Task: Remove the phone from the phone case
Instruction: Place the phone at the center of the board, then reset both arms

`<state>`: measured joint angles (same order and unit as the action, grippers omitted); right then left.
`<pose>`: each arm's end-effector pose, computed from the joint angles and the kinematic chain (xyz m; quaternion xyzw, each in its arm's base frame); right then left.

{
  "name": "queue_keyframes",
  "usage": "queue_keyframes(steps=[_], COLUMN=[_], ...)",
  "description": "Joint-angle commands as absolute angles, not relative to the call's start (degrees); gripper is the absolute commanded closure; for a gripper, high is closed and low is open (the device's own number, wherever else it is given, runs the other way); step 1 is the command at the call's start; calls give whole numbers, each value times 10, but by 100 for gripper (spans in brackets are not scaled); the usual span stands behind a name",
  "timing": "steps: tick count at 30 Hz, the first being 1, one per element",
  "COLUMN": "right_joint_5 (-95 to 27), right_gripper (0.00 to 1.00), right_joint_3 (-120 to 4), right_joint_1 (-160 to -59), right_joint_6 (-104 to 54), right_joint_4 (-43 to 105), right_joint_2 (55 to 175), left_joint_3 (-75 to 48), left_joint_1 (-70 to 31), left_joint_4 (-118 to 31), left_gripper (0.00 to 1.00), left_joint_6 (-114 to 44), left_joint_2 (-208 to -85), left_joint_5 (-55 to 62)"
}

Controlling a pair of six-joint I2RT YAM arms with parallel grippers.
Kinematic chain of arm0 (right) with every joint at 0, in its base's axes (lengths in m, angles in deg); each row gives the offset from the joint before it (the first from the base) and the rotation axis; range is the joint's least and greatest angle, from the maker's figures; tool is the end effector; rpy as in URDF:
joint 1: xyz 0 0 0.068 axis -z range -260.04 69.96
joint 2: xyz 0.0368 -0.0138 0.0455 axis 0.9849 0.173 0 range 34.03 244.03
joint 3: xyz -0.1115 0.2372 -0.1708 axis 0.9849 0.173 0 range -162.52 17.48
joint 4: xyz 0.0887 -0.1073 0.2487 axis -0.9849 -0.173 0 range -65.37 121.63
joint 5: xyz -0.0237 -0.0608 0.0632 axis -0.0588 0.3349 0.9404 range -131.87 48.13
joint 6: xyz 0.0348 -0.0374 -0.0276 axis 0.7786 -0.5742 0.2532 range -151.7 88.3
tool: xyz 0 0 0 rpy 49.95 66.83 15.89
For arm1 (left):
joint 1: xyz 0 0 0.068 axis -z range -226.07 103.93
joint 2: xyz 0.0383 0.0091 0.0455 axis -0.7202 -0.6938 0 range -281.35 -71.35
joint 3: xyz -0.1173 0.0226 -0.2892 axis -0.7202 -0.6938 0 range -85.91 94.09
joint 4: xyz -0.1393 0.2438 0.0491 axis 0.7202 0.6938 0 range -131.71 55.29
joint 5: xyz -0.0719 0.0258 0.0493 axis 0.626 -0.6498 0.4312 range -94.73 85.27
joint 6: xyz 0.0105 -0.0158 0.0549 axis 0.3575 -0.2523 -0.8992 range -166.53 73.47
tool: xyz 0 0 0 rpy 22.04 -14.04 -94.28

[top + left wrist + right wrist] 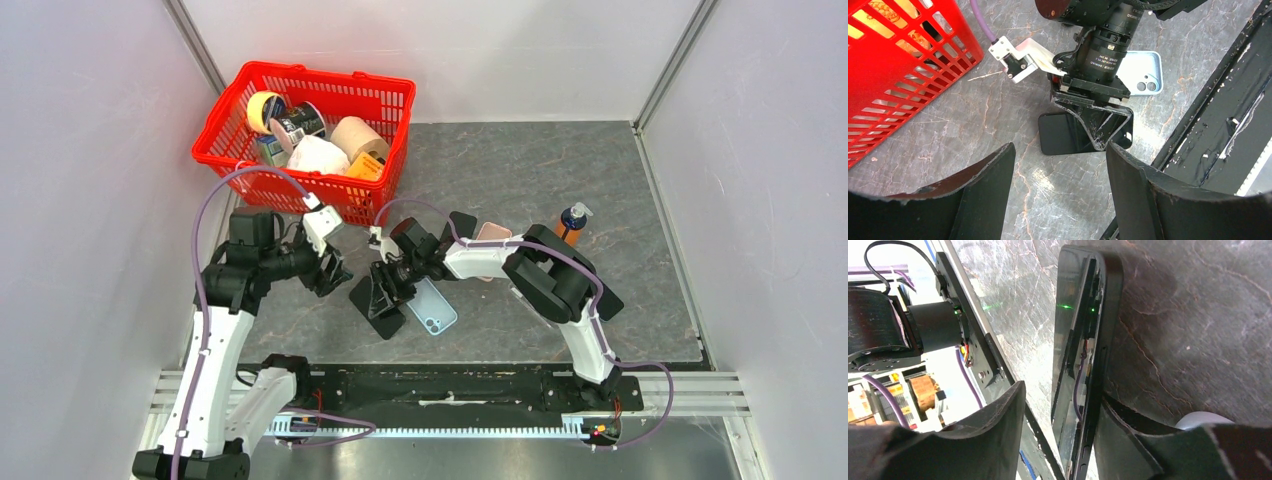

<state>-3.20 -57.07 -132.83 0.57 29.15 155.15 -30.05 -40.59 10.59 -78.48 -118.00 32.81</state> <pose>0.2674 0.3953 0.1396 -0.2714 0.8492 0.4517 0.0335 0.1426 -0.0391 0.3648 0.3999 0.7816 -0.2010 0.4344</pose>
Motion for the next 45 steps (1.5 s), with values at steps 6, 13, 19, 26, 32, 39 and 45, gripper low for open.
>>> queue_keyframes(steps=[6,13,19,26,32,39,45], right_joint_5=[-95,-126,-153,-214,-310,-349,-385], right_gripper=[37,32,26,17,8,3,3], right_joint_3=[-600,-593,-595,-603,-607,-589,-540], right_joint_1=[-1342,-1347,-1350,-1350,-1334,-1224,-1104], right_joint_6=[-70,-96,-123,-179,-244,-259,-271], right_joint_4=[239,223,206,174,147,143,166], right_joint_2=[1505,1482,1461,1407,1334,1233,1095], left_joint_3=[-297,-297,-300,-309,-337,-373,-395], left_joint_1=[-409,-409,-409,-409,-408,-409,-409], left_joint_4=[117,128,131,109,64,-12,-72], left_gripper=[27,26,27,26,20,12,9], left_joint_6=[-785,-785,-784,-763,-727,-672,-615], left_joint_2=[-1166,-1150,-1140,-1123,-1099,-1081,-1075], left_joint_5=[326,326,321,317,283,227,190])
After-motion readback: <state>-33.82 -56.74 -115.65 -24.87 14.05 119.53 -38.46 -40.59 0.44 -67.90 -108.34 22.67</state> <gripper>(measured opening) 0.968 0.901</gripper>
